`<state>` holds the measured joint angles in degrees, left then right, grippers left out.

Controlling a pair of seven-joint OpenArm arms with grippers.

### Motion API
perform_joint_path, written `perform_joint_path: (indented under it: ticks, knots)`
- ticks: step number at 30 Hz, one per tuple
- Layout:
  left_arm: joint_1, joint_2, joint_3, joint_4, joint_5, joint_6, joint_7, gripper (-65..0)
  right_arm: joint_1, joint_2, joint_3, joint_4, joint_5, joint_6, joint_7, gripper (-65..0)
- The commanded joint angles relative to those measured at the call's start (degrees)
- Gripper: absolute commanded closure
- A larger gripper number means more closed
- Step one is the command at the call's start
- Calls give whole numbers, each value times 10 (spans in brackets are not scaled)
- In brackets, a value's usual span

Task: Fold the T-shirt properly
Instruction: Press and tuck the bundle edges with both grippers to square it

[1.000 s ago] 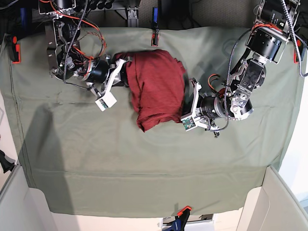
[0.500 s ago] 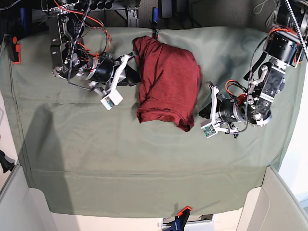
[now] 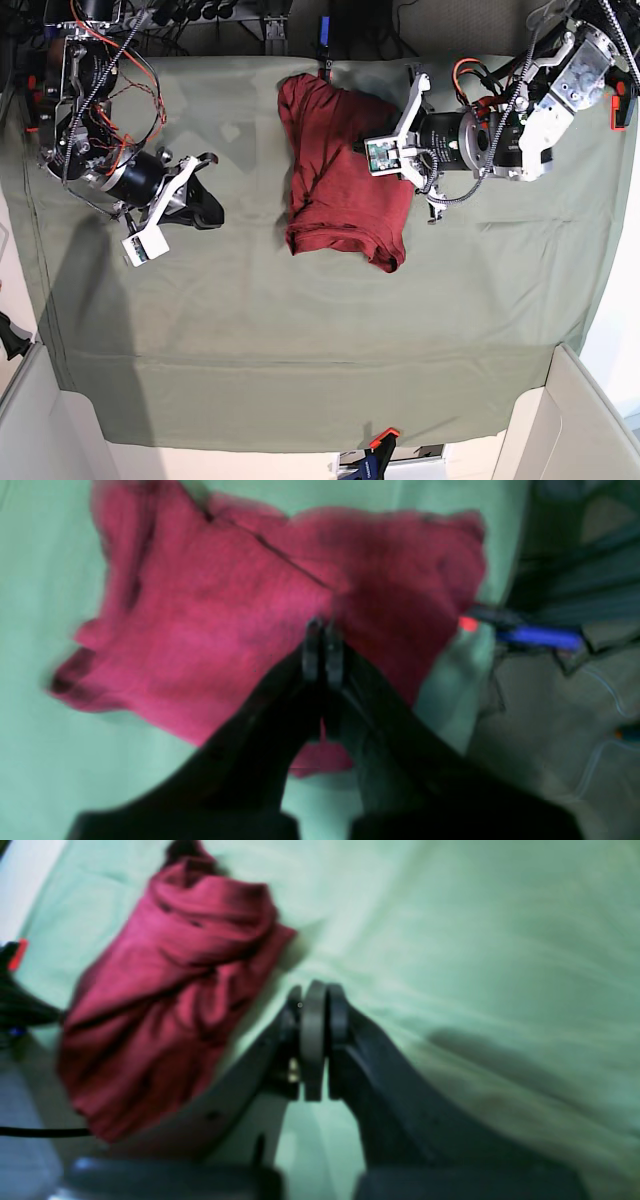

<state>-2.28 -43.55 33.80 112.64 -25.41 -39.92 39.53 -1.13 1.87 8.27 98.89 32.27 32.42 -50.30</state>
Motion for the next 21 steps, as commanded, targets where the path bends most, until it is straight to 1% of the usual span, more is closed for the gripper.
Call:
perform_joint_path:
  ticks: [1,3,6,9,11,14,16,18,21]
  knots:
    - [-5,9,-5,-12,9,-1,-23,0,9,-7,-6,10,21,10,12,0]
    - [-9,47,-5,-61,34,-1,-43,0,17,-18,-18,10,19,10,12,0]
    - [-22,96,-5,-137,77,-1,-62,0,27,-32,-37,10,-6,10,12,0]
    - [-26,120,-5,-190,81,-1,-73,0,23,-48,-42,10,-7,10,12,0]
    - [-26,122,-5,-192,72,-1,-71,0,24,-49,-43,10,-8,10,12,0]
    - [-26,118,-16,-148,18,-1,-52,0,25,-46,-42,10,-20,10,12,0]
    - [-26,112,-32,-96,-35,-1,-25,0,23,-43,-42,10,-24,10,12,0]
    - [-25,96,-50,-44,-85,-1,2,0,21,-43,-42,10,-25,10,11,0]
    - [-19,67,-82,3,-112,-1,12,0,20,-41,-39,10,-31,9,10,0]
